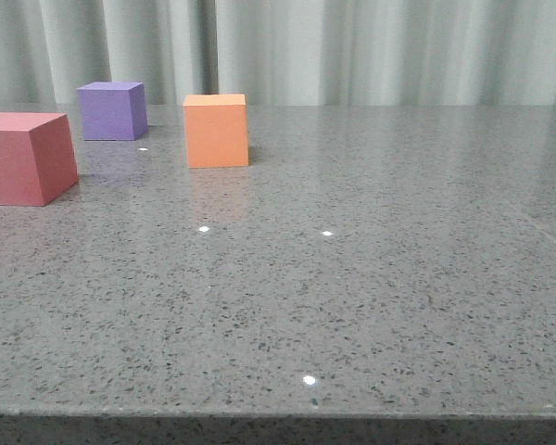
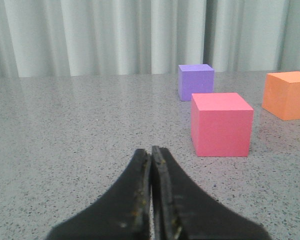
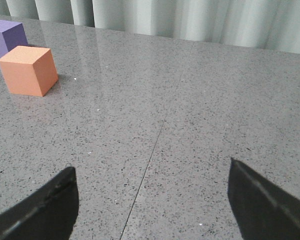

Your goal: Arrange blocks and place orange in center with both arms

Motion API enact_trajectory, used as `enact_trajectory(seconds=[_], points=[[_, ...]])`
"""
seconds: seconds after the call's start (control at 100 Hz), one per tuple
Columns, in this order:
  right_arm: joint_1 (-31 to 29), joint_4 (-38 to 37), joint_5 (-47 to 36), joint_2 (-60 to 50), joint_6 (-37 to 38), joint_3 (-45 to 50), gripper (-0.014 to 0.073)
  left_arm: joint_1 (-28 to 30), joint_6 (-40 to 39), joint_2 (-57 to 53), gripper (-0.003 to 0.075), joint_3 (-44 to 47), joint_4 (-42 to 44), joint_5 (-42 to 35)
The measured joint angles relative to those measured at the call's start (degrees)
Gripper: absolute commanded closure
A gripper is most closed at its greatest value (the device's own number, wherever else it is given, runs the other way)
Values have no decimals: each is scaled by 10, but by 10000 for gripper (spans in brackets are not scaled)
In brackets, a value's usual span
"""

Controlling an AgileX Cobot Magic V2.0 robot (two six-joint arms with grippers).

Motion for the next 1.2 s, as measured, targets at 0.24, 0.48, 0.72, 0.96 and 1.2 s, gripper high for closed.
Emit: enact_trajectory(seconds=[0.24,0.48,0.72,0.96,1.2], points=[[0,0,-1,0,0,0,-9,0,0,0,741,0,0,0],[0,0,-1,0,0,0,310,0,0,0,741,0,0,0],[0,0,-1,0,1,0,702,0,0,0,741,0,0,0],[0,0,-1,0,1,0,704,0,0,0,741,0,0,-4],[0,0,-1,0,1,0,704,0,0,0,741,-14,-26,-14]])
